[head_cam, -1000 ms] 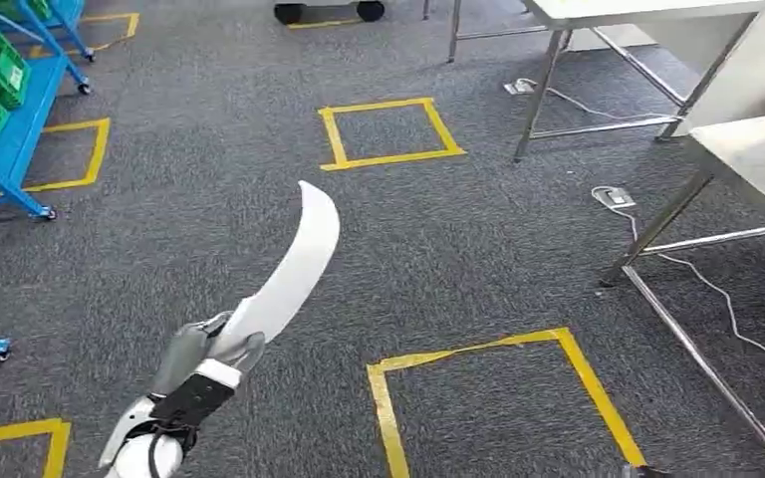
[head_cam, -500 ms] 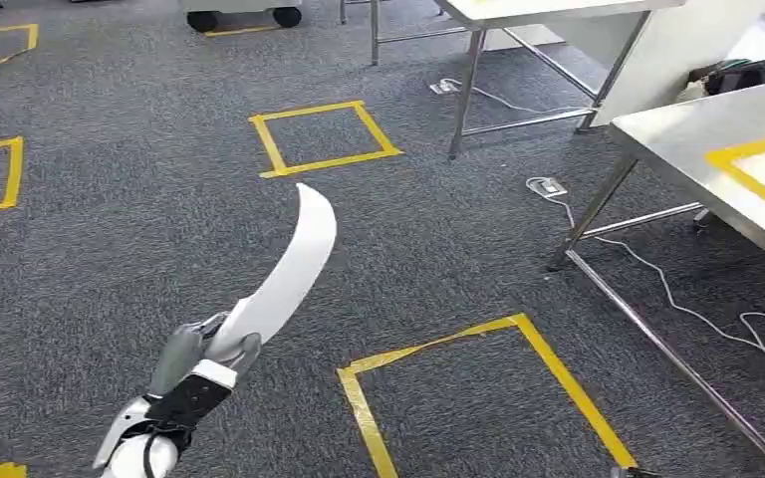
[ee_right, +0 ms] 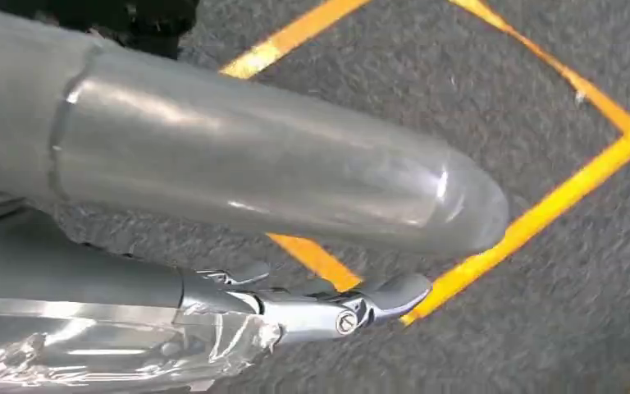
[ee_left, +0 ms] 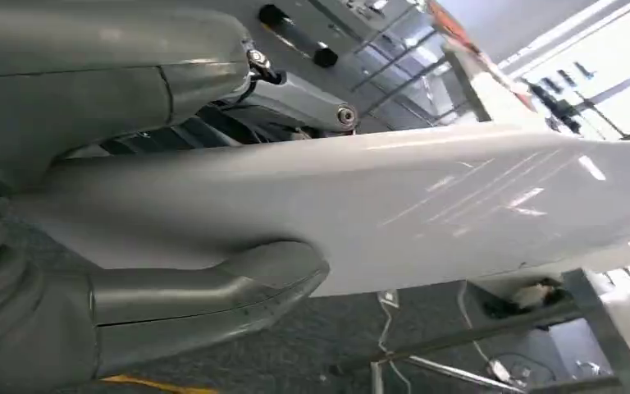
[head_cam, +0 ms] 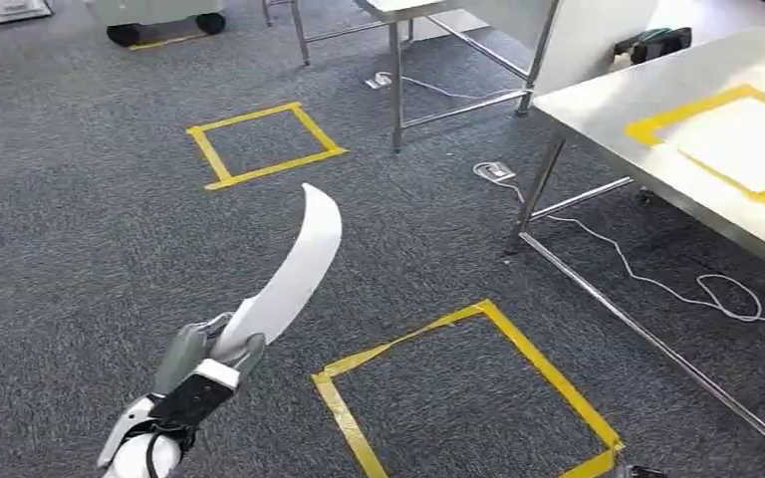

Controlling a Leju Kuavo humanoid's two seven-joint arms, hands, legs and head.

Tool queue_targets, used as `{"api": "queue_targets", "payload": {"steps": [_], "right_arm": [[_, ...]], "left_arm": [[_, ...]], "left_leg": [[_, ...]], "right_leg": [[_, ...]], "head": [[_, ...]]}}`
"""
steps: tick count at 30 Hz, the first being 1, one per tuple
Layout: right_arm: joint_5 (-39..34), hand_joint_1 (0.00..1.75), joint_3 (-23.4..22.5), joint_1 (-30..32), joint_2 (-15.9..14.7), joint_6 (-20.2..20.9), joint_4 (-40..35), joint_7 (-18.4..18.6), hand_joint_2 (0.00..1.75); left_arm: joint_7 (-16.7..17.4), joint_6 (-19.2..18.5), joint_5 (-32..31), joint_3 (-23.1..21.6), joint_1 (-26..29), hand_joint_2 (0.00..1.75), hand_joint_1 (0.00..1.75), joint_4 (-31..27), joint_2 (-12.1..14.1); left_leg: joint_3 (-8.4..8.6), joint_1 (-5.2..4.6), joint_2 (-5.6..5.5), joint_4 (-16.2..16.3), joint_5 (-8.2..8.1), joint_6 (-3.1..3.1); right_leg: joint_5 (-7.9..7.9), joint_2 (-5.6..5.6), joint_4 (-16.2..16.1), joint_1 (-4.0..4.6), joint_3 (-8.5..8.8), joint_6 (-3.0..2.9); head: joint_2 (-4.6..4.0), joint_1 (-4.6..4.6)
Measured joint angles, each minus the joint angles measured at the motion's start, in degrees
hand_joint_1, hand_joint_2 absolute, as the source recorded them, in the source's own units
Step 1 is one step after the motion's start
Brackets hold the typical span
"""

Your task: Take the parts from the cabinet and place them on the table.

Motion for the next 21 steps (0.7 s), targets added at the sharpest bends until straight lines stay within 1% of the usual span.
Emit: {"api": "queue_targets", "payload": {"steps": [1,2,3,4,5,6,7,8,9,10,11,12,13,14,15,16,17,18,19,20,21], "right_arm": [[0.0,0.00,0.0,-0.2,0.0,0.0,0.0,0.0,0.00],[0.0,0.00,0.0,-0.3,0.0,0.0,0.0,0.0,0.00],[0.0,0.00,0.0,-0.3,0.0,0.0,0.0,0.0,0.00],[0.1,0.00,0.0,-0.2,0.0,0.0,0.0,0.0,0.00],[0.1,0.00,0.0,-0.2,0.0,0.0,0.0,0.0,0.00],[0.2,0.00,0.0,-0.2,0.0,0.0,0.0,0.0,0.00],[0.2,0.00,0.0,-0.2,0.0,0.0,0.0,0.0,0.00],[0.2,0.00,0.0,-0.3,0.0,0.0,0.0,0.0,0.00],[0.3,0.00,0.0,-0.5,0.0,0.0,0.0,0.0,0.00],[0.3,0.00,0.0,-0.4,0.0,0.0,0.0,0.0,0.00],[0.3,0.00,0.0,-0.2,0.0,0.0,0.0,0.0,0.00],[0.4,0.00,0.0,0.1,0.0,0.0,0.0,0.0,0.00],[0.4,0.00,-0.1,0.2,0.0,-0.1,0.0,0.0,0.00],[0.5,0.00,-0.1,0.1,0.0,-0.2,0.1,0.0,0.00],[0.5,0.00,-0.1,-0.1,0.0,-0.1,0.1,0.0,0.00],[0.6,0.00,-0.1,-0.4,0.0,-0.1,0.1,0.0,0.00],[0.6,0.00,-0.1,-0.5,0.0,-0.2,0.1,0.0,0.00],[0.6,0.00,-0.1,-0.5,0.0,-0.2,0.1,0.0,0.00],[0.6,0.00,-0.1,-0.4,0.0,-0.2,0.1,0.1,0.00],[0.6,0.00,-0.1,-0.2,0.0,-0.3,0.1,0.1,0.00],[0.7,0.00,-0.2,-0.1,0.0,-0.3,0.1,0.1,0.00]], "left_arm": [[0.0,0.0,0.0,0.0,0.0,1.75,1.75,0.0,0.0],[0.0,0.0,0.0,0.0,0.1,1.75,1.75,0.1,0.1],[0.0,0.0,0.0,0.0,0.1,1.75,1.75,0.2,0.2],[0.0,0.0,0.0,0.0,0.1,1.75,1.75,0.2,0.2],[0.0,0.0,0.0,0.0,0.1,1.75,1.75,0.2,0.2],[0.0,0.0,0.0,0.0,0.1,1.75,1.75,0.2,0.3],[0.0,0.0,0.0,0.0,0.1,1.75,1.75,0.2,0.3],[0.0,0.0,0.0,0.0,0.1,1.75,1.75,0.2,0.3],[0.0,0.0,0.0,0.0,0.0,1.75,1.75,0.2,0.3],[0.0,0.0,0.0,0.0,0.0,1.75,1.75,0.3,0.3],[0.0,0.0,0.0,0.0,-0.1,1.75,1.75,0.3,0.3],[0.0,0.0,0.0,0.0,-0.2,1.75,1.75,0.3,0.3],[-0.1,0.0,0.0,0.0,-0.3,1.75,1.75,0.3,0.2],[-0.1,0.0,0.0,0.0,-0.3,1.75,1.75,0.3,0.3],[-0.1,0.0,0.0,0.0,-0.3,1.75,1.75,0.3,0.3],[-0.1,0.0,0.0,0.0,-0.3,1.75,1.75,0.3,0.3],[-0.1,0.0,0.0,0.0,-0.2,1.75,1.75,0.3,0.3],[-0.1,0.0,0.0,0.0,-0.2,1.75,1.75,0.3,0.3],[-0.1,0.0,0.0,0.0,-0.2,1.75,1.75,0.4,0.3],[-0.1,0.0,0.0,0.0,-0.2,1.75,1.75,0.4,0.3],[-0.1,0.0,0.0,0.0,-0.2,1.75,1.75,0.4,0.3]], "left_leg": [[-2.75,0.05,-0.51,5.2,-2.26,-0.14],[-5.66,0.06,-0.70,10.2,-3.99,-0.22],[-7.91,0.05,-0.80,13.5,-4.42,-0.21],[-8.64,0.05,-0.83,13.7,-3.32,-0.16],[-8.26,0.07,-0.90,11.7,-1.10,-0.07],[-6.64,0.10,-1.18,7.6,1.99,0.07],[-4.35,0.22,-2.08,2.4,4.99,0.12],[-2.50,0.46,-4.26,-1.9,6.67,0.12],[-1.38,0.54,-5.01,-4.3,5.71,0.42],[-1.48,0.37,-4.43,-4.2,5.52,0.56],[-1.54,0.23,-4.17,-4.5,5.40,1.06],[-1.41,0.14,-3.67,-4.7,5.38,1.55],[-0.80,0.29,-3.22,-4.7,5.53,2.03],[-0.42,0.26,-2.78,-4.9,5.36,2.34],[-0.15,0.09,-2.26,-4.8,5.19,2.62],[0.01,-0.08,-1.72,-4.8,5.01,2.83],[0.18,-0.20,-1.10,-4.8,4.75,2.99],[0.41,-0.24,-0.47,-4.8,4.44,3.00],[0.70,-0.24,-0.02,-4.8,4.16,2.97],[1.19,-0.23,0.44,-4.8,3.80,2.90],[1.78,-0.22,0.99,-4.8,3.34,2.76]], "right_leg": [[-0.11,0.64,0.0,0.00,0.05,-0.17],[-0.16,1.32,0.0,0.02,0.06,-0.24],[-0.21,1.99,0.0,0.03,0.13,-0.29],[-0.29,2.67,0.0,0.02,0.25,-0.28],[-0.41,3.38,0.0,-0.02,0.44,-0.23],[-0.56,4.12,0.0,-0.10,0.73,-0.15],[-0.73,4.80,0.0,-0.20,1.07,0.09],[-0.90,5.44,0.0,-0.32,1.13,0.39],[-1.29,6.15,0.5,0.12,0.90,0.86],[-1.25,6.60,0.0,-0.10,0.77,1.16],[-0.72,6.96,-0.1,-0.27,1.13,1.76],[-0.31,6.80,0.2,-0.14,1.08,2.11],[-0.88,6.34,0.1,-0.23,0.99,2.23],[-1.66,3.44,1.2,0.09,0.48,2.29],[-3.17,1.55,4.2,0.24,-1.04,2.44],[-4.99,0.94,8.5,0.18,-3.36,2.55],[-6.78,0.65,13.1,0.16,-5.93,2.52],[-8.08,0.56,17.2,0.17,-8.48,2.55],[-7.76,0.56,18.0,0.16,-9.33,2.56],[-6.05,0.50,16.2,0.16,-8.82,2.50],[-3.30,0.24,12.1,0.12,-7.14,2.43]], "head": [[0.00,-0.18],[0.00,-0.15],[0.00,-0.20],[0.00,-0.15],[0.00,-0.17],[0.00,-0.17],[0.00,-0.17],[0.00,-0.20],[0.00,-0.17],[0.00,0.00],[0.00,-0.17],[0.00,-0.06],[0.00,0.00],[0.00,0.15],[0.00,0.59],[0.00,0.46],[0.00,0.42],[0.00,0.46],[0.00,0.50],[0.00,0.48],[0.00,0.57]]}}
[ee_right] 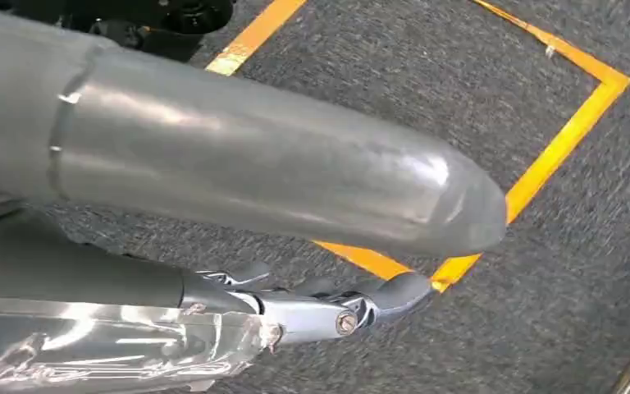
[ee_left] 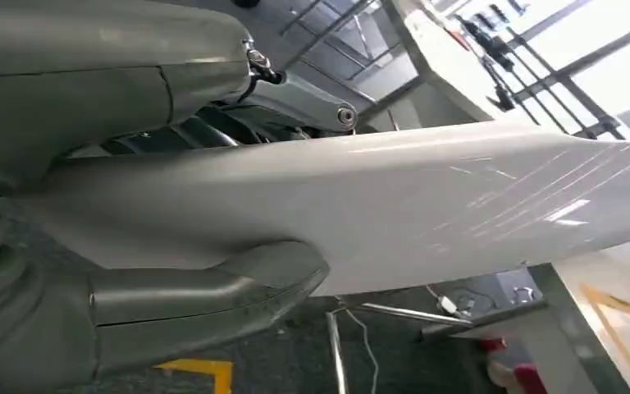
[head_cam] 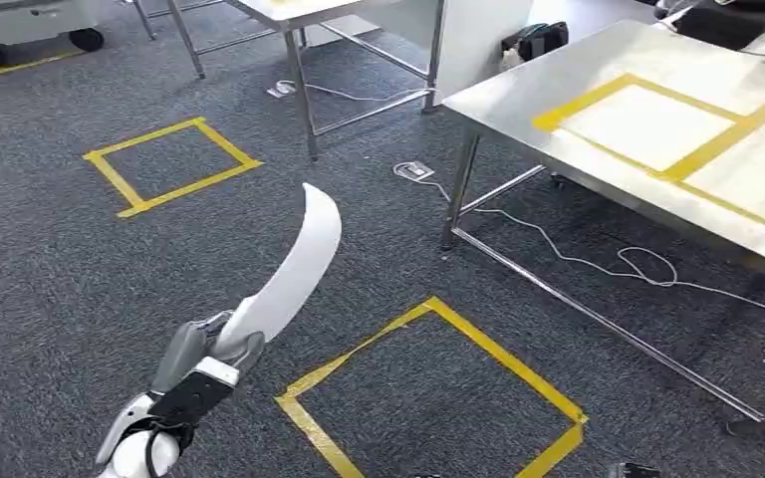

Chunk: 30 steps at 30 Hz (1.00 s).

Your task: Take the parts from the cabinet and place them on the table.

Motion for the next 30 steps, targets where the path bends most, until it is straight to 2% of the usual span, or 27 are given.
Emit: {"api": "queue_targets", "payload": {"steps": [1,2,3,4,5,6,7,8,9,10,12,13,14,16,17,18,19,20,21,23,24,25,26,27,28,29,30], "right_arm": [[0.1,0.00,0.0,0.0,0.0,-0.1,0.0,0.2,0.00],[0.2,0.00,0.0,0.0,0.0,-0.1,0.0,0.3,0.00],[0.4,0.00,0.0,-0.2,0.0,-0.2,0.1,0.7,0.00],[0.6,0.00,0.0,-0.5,0.0,-0.4,0.2,1.0,0.00],[0.7,0.00,0.0,-0.3,0.0,-0.6,0.3,1.3,0.00],[1.0,0.00,0.0,-0.1,0.0,-0.7,0.3,1.7,0.00],[1.1,0.00,-0.1,0.0,0.0,-0.8,0.4,2.2,0.00],[1.3,0.00,-0.1,0.2,-0.1,-0.9,0.4,2.7,0.00],[1.4,0.00,-0.1,0.2,-0.2,-0.9,0.5,2.9,0.00],[1.6,0.00,-0.2,0.2,-0.4,-0.9,0.5,3.2,0.00],[1.8,0.00,-0.2,0.3,-0.4,-0.9,0.7,3.7,0.00],[2.0,0.00,-0.2,0.4,-0.4,-0.9,0.9,3.9,0.00],[2.1,0.00,-0.2,0.6,-0.4,-0.9,1.0,4.0,0.00],[2.3,0.00,-0.3,0.7,-0.4,-0.9,1.3,4.1,0.00],[2.3,0.00,-0.4,0.7,-0.5,-1.0,1.4,4.1,0.00],[2.3,0.00,-0.4,0.7,-0.5,-1.1,1.4,4.1,0.00],[2.4,0.00,-0.5,0.6,-0.5,-1.1,1.4,4.2,0.00],[2.6,0.00,-0.5,0.6,-0.5,-1.1,1.4,4.3,0.00],[2.7,0.00,-0.5,0.9,-0.5,-1.1,1.5,4.3,0.00],[2.8,0.00,-0.5,1.2,-0.8,-1.1,1.5,4.5,0.00],[3.0,0.00,-0.5,1.1,-0.9,-1.1,1.7,4.5,0.00],[3.2,0.00,-0.5,0.9,-0.9,-1.1,1.8,4.6,0.00],[3.4,0.00,-0.5,0.7,-0.9,-1.1,1.9,4.8,0.00],[3.6,0.00,-0.5,0.7,-0.9,-1.1,1.9,4.9,0.00],[3.8,0.00,-0.5,0.9,-0.9,-1.1,1.9,5.0,0.00],[3.8,0.00,-0.5,1.1,-0.9,-1.1,1.9,5.1,0.00],[3.9,0.00,-0.5,1.3,-0.9,-1.1,1.9,5.1,0.00]], "left_arm": [[0.0,0.0,0.0,0.0,0.0,1.75,1.75,0.0,0.0],[0.0,0.0,0.0,0.0,0.0,1.75,1.75,0.0,0.0],[0.0,0.0,0.0,0.0,-0.1,1.75,1.75,0.0,0.0],[0.0,0.0,0.0,0.0,-0.2,1.75,1.75,0.0,0.0],[0.0,0.0,-0.1,0.0,-0.2,1.75,1.75,0.0,0.0],[0.0,0.0,-0.1,-0.1,-0.3,1.75,1.75,0.0,0.0],[-0.1,0.0,-0.1,-0.1,-0.4,1.75,1.75,0.0,0.0],[-0.1,0.0,-0.1,-0.1,-0.6,1.75,1.75,0.0,0.0],[-0.1,0.0,-0.1,-0.1,-0.7,1.75,1.75,0.0,0.0],[-0.1,0.1,-0.1,-0.1,-0.7,1.75,1.75,0.0,0.0],[-0.1,0.1,-0.1,-0.1,-0.4,1.75,1.75,0.1,0.2],[-0.1,0.1,-0.1,-0.1,-0.4,1.75,1.75,0.2,0.2],[-0.2,0.1,-0.1,-0.1,-0.4,1.75,1.75,0.2,0.2],[-0.2,0.1,0.0,-0.1,-0.4,1.75,1.75,0.2,0.2],[-0.2,0.1,0.0,-0.1,-0.4,1.75,1.75,0.2,0.2],[-0.2,0.1,0.0,-0.1,-0.4,1.75,1.75,0.2,0.3],[-0.2,0.1,0.0,-0.1,-0.4,1.75,1.75,0.2,0.3],[-0.2,0.1,0.0,-0.1,-0.3,1.75,1.75,0.3,0.3],[-0.3,0.2,0.0,-0.1,-0.4,1.75,1.75,0.3,0.3],[-0.3,0.2,0.0,-0.1,-0.6,1.75,1.75,0.3,0.2],[-0.4,0.3,0.0,-0.1,-0.6,1.75,1.75,0.3,0.2],[-0.5,0.3,0.0,-0.1,-0.6,1.75,1.75,0.3,0.2],[-0.6,0.3,0.0,-0.1,-0.6,1.75,1.75,0.3,0.2],[-0.6,0.3,0.0,-0.1,-0.5,1.75,1.75,0.3,0.2],[-0.6,0.3,0.0,-0.1,-0.5,1.75,1.75,0.3,0.2],[-0.6,0.3,0.0,-0.1,-0.5,1.75,1.75,0.3,0.2],[-0.6,0.3,0.0,-0.1,-0.5,1.75,1.75,0.3,0.2]], "left_leg": [[0.70,0.04,0.54,0.0,-0.47,-0.17],[1.43,0.04,1.06,0.0,-1.03,-0.41],[1.83,-0.23,1.58,0.1,-1.43,-0.88],[1.78,-0.46,1.95,0.0,-1.67,-1.27],[1.93,-0.49,2.51,-0.1,-1.97,-1.50],[2.43,-0.34,2.60,0.1,-1.85,-1.77],[2.51,-0.25,2.66,0.3,-1.93,-1.97],[1.84,-0.03,1.66,1.7,-1.83,-2.25],[0.05,0.08,-0.17,5.0,-1.81,-2.46],[-2.87,0.11,-1.11,9.7,-3.03,-2.68],[-8.36,0.13,-1.59,17.2,-7.25,-2.92],[-9.99,0.13,-1.67,18.5,-8.13,-2.97],[-10.54,0.13,-1.74,17.8,-7.32,-2.91],[-8.65,0.14,-2.20,10.7,-1.25,-2.61],[-6.94,0.21,-3.35,5.8,2.52,-2.63],[-6.24,0.42,-5.30,2.1,4.58,-2.60],[-6.24,0.36,-5.39,1.1,2.69,-2.21],[-5.95,0.20,-5.25,1.0,2.90,-1.97],[-5.84,0.24,-5.09,0.6,3.30,-1.41],[-4.90,0.31,-4.24,0.6,3.52,-0.72],[-4.10,0.19,-3.60,0.5,3.08,-0.18],[-3.78,0.02,-3.15,0.5,2.78,0.14],[-3.54,-0.13,-2.55,0.6,2.40,0.28],[-3.23,-0.24,-2.01,0.6,1.95,0.37],[-2.78,-0.29,-1.60,0.6,1.50,0.41],[-2.14,-0.31,-1.21,0.6,1.00,0.40],[-1.44,-0.32,-0.84,0.6,0.47,0.35]], "right_leg": [[2.96,-0.68,-5.1,0.00,2.35,0.00],[5.50,-2.12,-9.9,0.01,4.58,-0.08],[3.38,-4.00,-11.2,0.79,4.89,-0.18],[2.81,-3.78,-11.3,0.79,5.03,-1.22],[3.94,-3.03,-11.4,0.85,5.48,-1.50],[3.74,-2.44,-11.5,0.81,5.21,-1.78],[3.77,-1.70,-11.5,0.67,5.92,-1.96],[3.71,-1.21,-11.8,0.46,6.36,-2.21],[3.52,-0.73,-11.9,0.36,6.69,-2.51],[3.23,-0.18,-11.9,0.29,6.95,-2.88],[2.62,1.23,-11.9,0.28,7.54,-3.23],[2.30,1.89,-11.9,0.28,7.93,-3.22],[1.96,2.60,-11.9,0.27,8.42,-3.18],[1.20,4.09,-11.9,0.09,9.67,-2.90],[0.81,4.77,-12.0,-0.07,10.19,-2.62],[0.47,5.43,-11.8,-0.01,10.39,-2.23],[0.04,6.18,-11.5,0.05,10.23,-1.87],[-0.43,6.59,-12.1,0.00,9.48,-1.43],[0.35,6.88,-11.2,-0.05,10.39,-0.91],[-0.45,6.65,-11.7,0.01,10.74,-0.70],[-1.74,3.10,-9.9,0.35,10.12,-0.48],[-3.07,1.49,-6.4,0.35,8.17,-0.33],[-4.91,0.68,-1.7,0.33,5.32,-0.15],[-6.80,0.35,2.6,0.33,2.53,-0.07],[-7.45,0.26,5.0,0.33,0.61,-0.03],[-6.34,0.25,4.6,0.33,0.12,0.05],[-4.16,0.19,1.9,0.34,0.86,0.06]], "head": [[0.00,0.00],[0.00,-0.09],[0.00,-0.09],[0.00,-0.26],[0.00,-0.26],[0.00,-0.33],[0.00,-0.28],[0.00,-0.33],[0.00,-0.50],[0.00,-0.52],[0.00,-0.68],[0.00,-0.72],[0.00,-0.70],[0.00,-0.72],[0.00,-0.68],[0.00,-0.81],[0.00,-1.03],[0.00,-0.94],[0.00,-1.09],[0.00,-1.01],[0.00,-0.74],[0.00,-0.44],[0.00,-0.68],[0.00,-0.52],[0.00,-0.61],[0.00,-0.52],[0.00,-0.57]]}}
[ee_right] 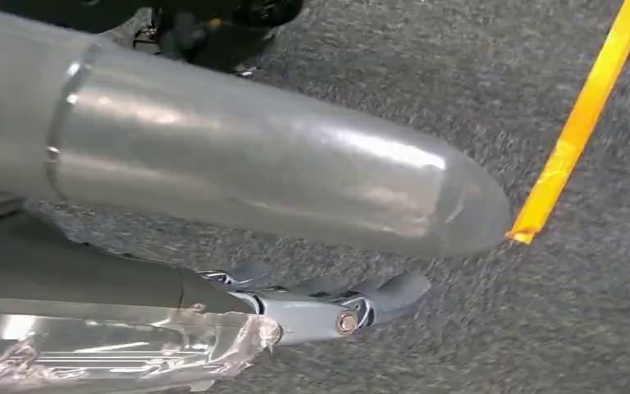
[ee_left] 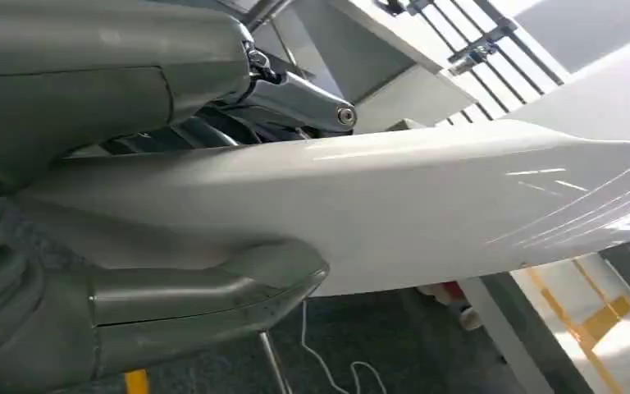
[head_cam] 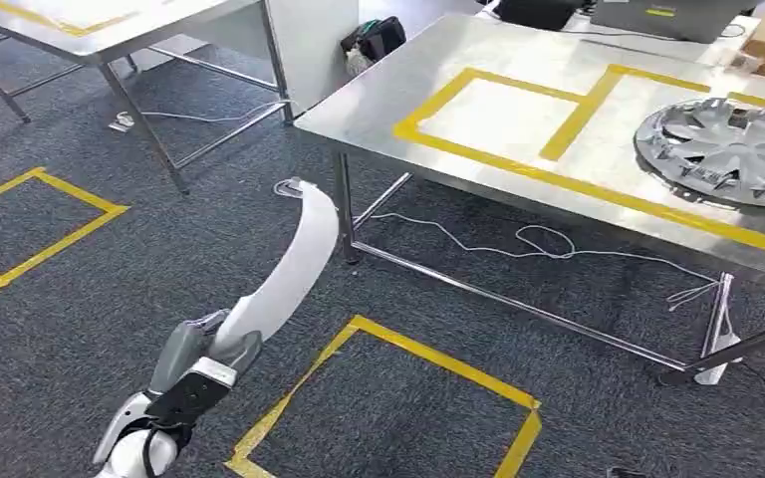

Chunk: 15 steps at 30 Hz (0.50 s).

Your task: Take the parts from the cabinet and place them on the table.

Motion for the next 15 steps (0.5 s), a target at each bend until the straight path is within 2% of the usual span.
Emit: {"api": "queue_targets", "payload": {"steps": [1,2,3,4,5,6,8,9,10,12,13,14,15], "right_arm": [[0.1,0.00,0.0,0.1,0.0,0.0,0.0,0.0,0.00],[0.1,0.00,0.0,0.1,0.0,0.0,0.0,0.0,0.00],[0.1,0.00,0.0,0.1,0.0,0.0,0.1,0.0,0.00],[0.2,0.00,0.0,-0.1,0.0,0.0,0.2,0.0,0.00],[0.3,0.00,0.0,-0.2,0.0,0.0,0.3,0.2,0.00],[0.4,0.00,0.0,-0.1,0.0,-0.1,0.3,0.3,0.00],[0.9,0.00,0.0,-0.1,0.0,-0.2,0.4,0.8,0.00],[1.3,0.00,0.0,-0.2,0.0,-0.5,0.4,0.9,0.00],[1.4,0.00,0.0,-0.3,-0.1,-0.6,0.4,1.2,0.00],[2.1,0.00,0.0,-0.4,-0.2,-0.6,0.5,1.9,0.00],[2.4,0.00,0.0,-0.4,-0.2,-0.6,0.6,2.2,0.00],[2.7,0.00,0.1,-0.3,-0.2,-0.6,0.8,2.6,0.00],[3.1,0.00,0.1,-0.1,-0.2,-0.5,1.0,3.1,0.00]], "left_arm": [[0.0,0.0,0.0,0.0,0.0,1.75,1.75,0.0,0.0],[0.0,0.0,0.0,0.0,0.0,1.75,1.75,0.0,0.0],[0.0,0.0,0.0,0.0,0.0,1.75,1.75,0.0,0.0],[0.0,0.0,0.0,0.0,0.0,1.75,1.75,0.0,0.0],[0.0,0.0,0.0,0.0,-0.1,1.75,1.75,0.0,0.0],[0.0,0.0,0.0,0.0,-0.1,1.75,1.75,0.0,0.1],[-0.1,0.0,0.0,-0.2,-0.3,1.75,1.75,0.0,0.0],[0.0,-0.1,0.0,-0.2,-0.5,1.75,1.75,0.0,0.0],[-0.1,0.0,0.0,-0.3,-0.6,1.75,1.75,0.0,0.1],[-0.1,-0.1,0.0,-0.3,-0.5,1.75,1.75,0.0,0.2],[-0.1,-0.1,0.0,-0.4,-0.5,1.75,1.75,0.0,0.4],[-0.1,-0.1,0.0,-0.4,-0.5,1.75,1.75,0.0,0.3],[-0.1,-0.1,0.0,-0.4,-0.6,1.75,1.75,0.0,0.4]], "left_leg": [[0.83,0.00,0.48,0.0,-0.56,-0.09],[1.81,-0.01,1.03,0.0,-1.26,-0.23],[2.39,-0.07,1.46,0.0,-1.81,-0.46],[2.84,-0.12,1.79,0.0,-2.10,-0.79],[2.87,-0.22,2.13,-0.2,-2.50,-1.35],[3.41,-0.18,2.48,0.1,-2.62,-1.69],[3.61,-0.07,2.40,0.9,-2.69,-2.03],[2.39,0.07,0.83,3.1,-2.60,-2.36],[0.24,0.22,-0.17,6.5,-3.33,-2.74],[-5.23,0.43,-0.70,14.3,-6.67,-3.28],[-7.47,0.50,-0.77,16.7,-8.39,-3.45],[-8.76,0.56,-0.81,17.2,-8.81,-3.56],[-8.90,0.61,-0.86,15.6,-7.48,-3.57]], "right_leg": [[2.86,-0.23,-4.5,0.01,1.65,-0.21],[6.40,-1.28,-10.3,0.07,3.88,-0.47],[8.34,-3.29,-13.1,0.34,4.83,-0.78],[6.07,-3.29,-13.4,0.73,4.43,-1.07],[6.24,-3.23,-13.1,0.87,5.25,-1.61],[7.18,-2.59,-13.3,0.89,4.75,-2.05],[7.09,-1.48,-13.7,0.44,6.17,-2.55],[7.12,-1.08,-13.9,0.26,6.59,-2.71],[6.96,-0.57,-14.0,0.07,6.84,-2.95],[6.36,0.66,-14.0,-0.10,7.27,-3.29],[6.04,1.30,-14.0,-0.16,7.60,-3.28],[5.64,1.99,-14.0,-0.24,8.07,-3.21],[5.16,2.70,-14.0,-0.37,8.77,-3.06]], "head": [[0.00,0.02],[0.00,0.02],[0.00,0.00],[0.00,-0.16],[0.00,-0.15],[0.00,-0.28],[0.00,-0.24],[0.00,-0.31],[0.00,-0.55],[0.00,-0.53],[0.00,-0.48],[0.00,-0.50],[0.00,-0.50]]}}
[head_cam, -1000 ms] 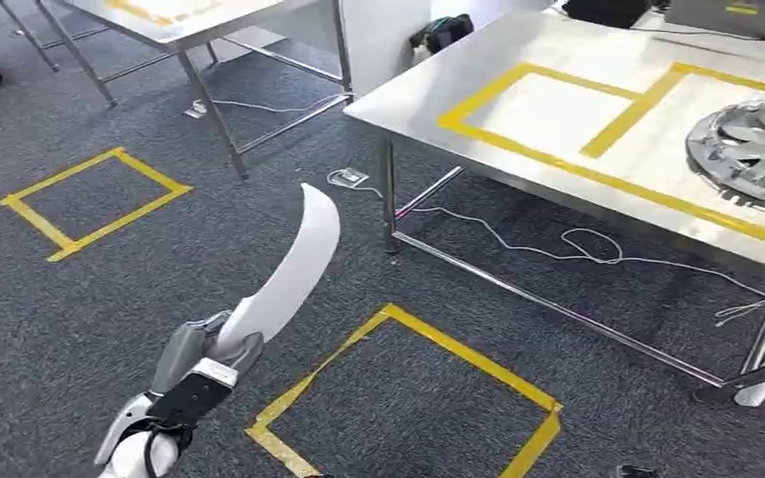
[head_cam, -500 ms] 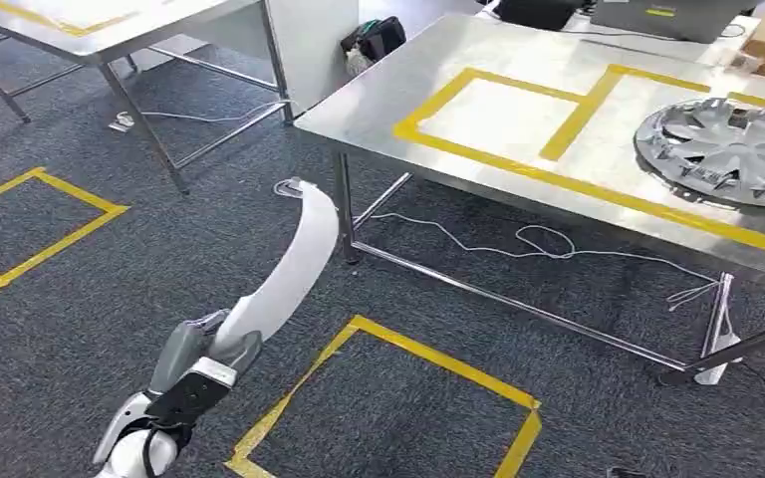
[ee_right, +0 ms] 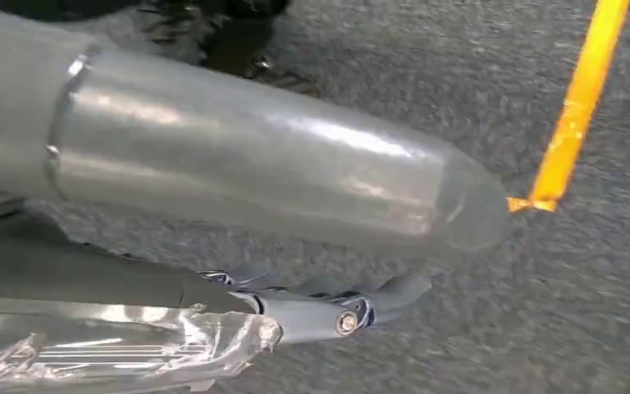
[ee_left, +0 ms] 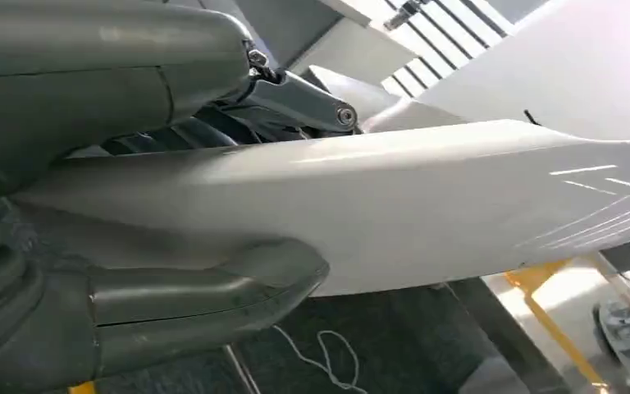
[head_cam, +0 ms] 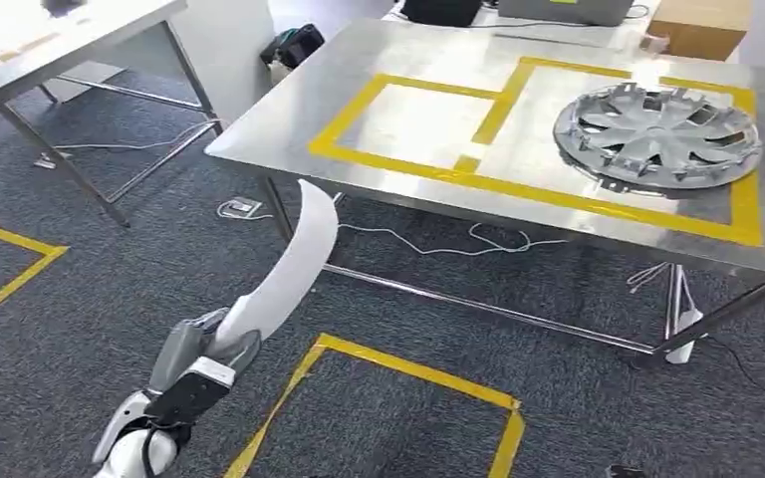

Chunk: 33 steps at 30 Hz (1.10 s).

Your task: Take the parts from the cabinet and place them on the table.

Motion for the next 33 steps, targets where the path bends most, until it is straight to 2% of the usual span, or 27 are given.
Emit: {"api": "queue_targets", "payload": {"steps": [1,2,3,4,5,7,8,9,10,11,13,14,15,16,18,19,20,21,22,23,24,25,28,29,30,31,33], "right_arm": [[0.3,0.00,0.0,0.1,0.0,0.2,0.2,0.4,0.00],[0.8,0.00,0.1,0.1,0.0,0.3,0.4,0.9,0.00],[1.3,0.00,0.2,0.1,0.0,0.5,0.5,1.4,0.00],[1.8,0.00,0.4,0.0,0.0,0.7,0.6,1.9,0.00],[2.5,0.00,0.6,0.1,-0.1,1.1,0.8,2.5,0.00],[4.5,0.00,1.5,0.6,-0.2,2.0,1.2,3.8,0.00],[5.3,0.00,1.9,0.8,-0.5,2.4,1.3,4.3,0.00],[6.0,0.00,2.4,0.9,-0.6,2.9,1.4,4.6,0.00],[6.4,0.00,2.8,0.7,-0.6,3.2,1.7,4.8,0.00],[6.6,0.00,3.2,0.4,-0.6,3.4,1.9,5.0,0.00],[6.7,0.00,3.7,0.4,-0.6,3.4,2.2,5.0,0.00],[6.8,0.00,3.9,0.6,-0.7,3.4,2.3,5.1,0.00],[6.9,0.00,4.0,0.8,-0.7,3.5,2.4,5.2,0.00],[7.2,0.00,4.2,0.9,-0.7,3.8,2.4,5.3,0.00],[7.8,0.00,4.7,1.1,-0.8,4.0,2.5,5.4,0.00],[8.0,0.00,4.9,1.0,-0.8,4.1,2.7,5.5,0.00],[8.2,0.00,5.1,0.8,-0.8,4.2,2.8,5.5,0.00],[8.3,0.00,5.3,0.8,-0.8,4.2,2.8,5.5,0.00],[8.4,0.00,5.3,1.0,-0.8,4.2,2.8,5.5,0.00],[8.4,0.00,5.4,1.1,-0.8,4.2,2.9,5.5,0.00],[8.5,0.00,5.4,1.0,-0.8,4.3,2.9,5.5,0.00],[8.5,0.00,5.6,1.0,-0.8,4.4,2.9,5.5,0.00],[8.6,0.00,5.7,0.8,-0.8,4.6,2.9,5.5,0.00],[8.7,0.00,5.8,0.9,-0.8,4.6,2.9,5.5,0.00],[8.7,0.00,5.8,1.0,-0.8,4.7,3.0,5.5,0.00],[8.7,0.00,5.9,1.1,-0.8,4.7,3.0,5.5,0.00],[9.0,0.00,6.2,1.1,-0.8,4.8,3.2,5.5,0.00]], "left_arm": [[0.0,0.0,0.0,0.0,-0.1,1.75,1.75,0.0,0.0],[0.0,0.0,0.0,-0.1,-0.1,1.75,1.75,0.0,0.0],[0.0,-0.1,0.0,-0.1,-0.3,1.75,1.75,0.0,0.0],[0.0,-0.1,0.0,-0.2,-0.4,1.75,1.75,0.0,0.1],[0.1,-0.2,0.1,-0.2,-0.7,1.75,1.75,0.1,0.1],[0.1,-0.3,0.2,-0.5,-1.3,1.75,1.75,0.2,0.1],[0.1,-0.3,0.2,-0.6,-1.8,1.75,1.75,0.2,0.0],[0.1,-0.3,0.2,-0.6,-2.0,1.75,1.75,0.2,0.0],[0.0,-0.3,0.2,-0.7,-2.3,1.75,1.75,0.3,0.0],[0.0,-0.3,0.2,-0.7,-2.5,1.75,1.75,0.4,0.0],[0.1,-0.4,0.2,-0.7,-2.7,1.75,1.75,0.7,0.0],[0.1,-0.4,0.2,-0.7,-2.7,1.75,1.75,0.8,0.0],[0.1,-0.4,0.3,-0.7,-2.7,1.75,1.75,1.0,0.0],[0.1,-0.4,0.5,-0.7,-2.7,1.75,1.75,1.1,0.0],[0.3,-0.3,0.9,-0.7,-3.3,1.75,1.75,1.4,0.0],[0.5,-0.3,1.1,-0.7,-3.6,1.75,1.75,1.6,0.0],[0.8,-0.2,1.2,-0.7,-3.9,1.75,1.75,1.7,0.0],[1.0,-0.2,1.3,-0.7,-4.1,1.75,1.75,1.8,0.0],[1.0,-0.2,1.4,-0.7,-4.2,1.75,1.75,2.1,0.0],[1.0,-0.2,1.5,-0.7,-4.4,1.75,1.75,2.2,0.0],[1.1,-0.2,1.7,-0.7,-4.7,1.75,1.75,2.4,0.0],[1.1,-0.2,1.8,-0.7,-5.0,1.75,1.75,2.5,0.0],[1.1,0.0,2.0,-0.7,-5.5,1.75,1.75,3.1,0.0],[1.2,0.0,2.0,-0.7,-5.5,1.75,1.75,3.5,0.0],[1.2,0.0,2.1,-0.7,-5.5,1.75,1.75,3.7,0.0],[1.3,0.0,2.2,-0.7,-5.5,1.75,1.75,3.9,0.0],[1.3,0.1,2.2,-0.6,-5.6,1.75,1.75,4.1,0.0]], "left_leg": [[0.74,0.02,-0.13,-3.1,2.63,0.01],[2.10,0.11,-0.65,-7.6,6.39,-0.06],[3.21,0.36,-1.86,-11.7,10.31,-0.21],[2.97,0.57,-2.87,-15.4,11.27,0.01],[3.11,0.36,-2.54,-14.4,10.35,0.48],[3.56,0.32,-2.54,-15.0,10.65,1.58],[4.21,0.47,-2.54,-15.0,10.96,2.21],[5.03,0.50,-2.39,-15.1,10.69,2.58],[5.58,0.40,-2.13,-15.1,10.27,2.96],[5.82,0.21,-1.90,-15.1,9.97,3.22],[6.30,0.00,-1.49,-15.1,9.18,3.40],[6.70,-0.07,-1.42,-15.0,8.79,3.42],[7.25,-0.09,-1.41,-15.0,8.39,3.41],[7.95,-0.11,-1.40,-15.0,7.89,3.33],[9.44,-0.11,-1.32,-15.1,6.87,3.03],[9.89,-0.22,-1.23,-15.0,6.56,2.73],[9.77,-0.24,-1.23,-15.0,6.35,2.40],[9.82,-0.18,-1.19,-15.3,6.06,1.93],[10.16,-0.18,-1.18,-14.6,6.52,1.62],[10.56,-0.14,-1.17,-14.5,6.51,1.47],[10.28,-0.17,-1.15,-13.5,6.12,1.25],[9.23,-0.24,-1.14,-11.4,5.56,0.92],[1.46,-0.05,-1.13,-0.1,1.14,0.21],[-0.63,-0.01,-1.13,1.8,0.10,0.13],[-1.27,0.01,-1.12,1.3,0.69,0.14],[-0.85,0.02,-1.12,-1.2,2.84,0.18],[2.00,0.03,-1.11,-9.8,9.40,0.24]], "right_leg": [[-0.45,0.65,0.0,-0.17,0.69,0.18],[-0.99,1.27,0.0,-0.37,1.42,0.43],[-1.47,1.75,0.0,-0.49,1.79,0.78],[-2.04,2.26,0.6,-0.28,1.97,1.18],[-2.47,2.57,0.1,-0.25,1.99,1.61],[-2.22,2.56,0.5,-0.29,2.49,2.65],[-2.68,2.34,0.4,-0.30,3.00,2.89],[-3.02,0.73,1.0,-0.20,2.87,3.00],[-4.16,-1.28,3.8,-0.06,1.71,3.14],[-5.80,-2.17,8.1,-0.15,-0.90,3.23],[-9.47,-2.60,16.1,-0.11,-6.52,3.55],[-9.61,-2.60,17.4,-0.11,-7.99,3.64],[-8.01,-2.60,16.2,-0.11,-8.15,3.63],[-5.10,-2.61,12.6,-0.10,-7.14,3.50],[1.88,-2.95,2.3,-0.01,-3.47,2.73],[0.92,-3.30,1.0,0.23,-3.18,2.64],[-0.92,-3.44,0.8,0.42,-3.10,2.34],[0.26,-3.31,0.6,0.66,-2.26,1.83],[0.82,-3.28,0.3,0.65,-2.86,1.39],[0.88,-2.96,0.2,0.41,-1.18,1.11],[0.75,-2.98,-0.4,0.15,-0.60,0.92],[0.65,-2.91,-0.6,0.00,-0.02,0.73],[-0.17,-2.63,-0.7,-0.10,0.66,0.21],[-0.57,-2.50,-0.7,-0.12,1.04,0.22],[-0.99,-2.37,-0.7,-0.14,1.53,0.30],[-1.53,-2.24,-0.7,-0.21,2.24,0.44],[-2.70,-2.08,-0.7,-0.41,3.81,0.89]], "head": [[0.00,0.02],[0.00,0.00],[0.00,-0.04],[0.00,-0.40],[0.00,-0.68],[0.00,-0.72],[0.00,-0.57],[0.00,-0.55],[0.00,-0.20],[0.00,-0.02],[0.00,0.00],[0.00,-0.07],[0.00,0.00],[0.00,0.00],[0.00,0.04],[0.00,-0.09],[0.00,0.07],[0.00,-0.07],[0.00,-0.02],[0.00,-0.02],[0.02,0.00],[0.00,-0.56],[0.00,-0.68],[0.00,-0.77],[0.00,-0.72],[0.00,-0.72],[0.00,-0.72]]}}
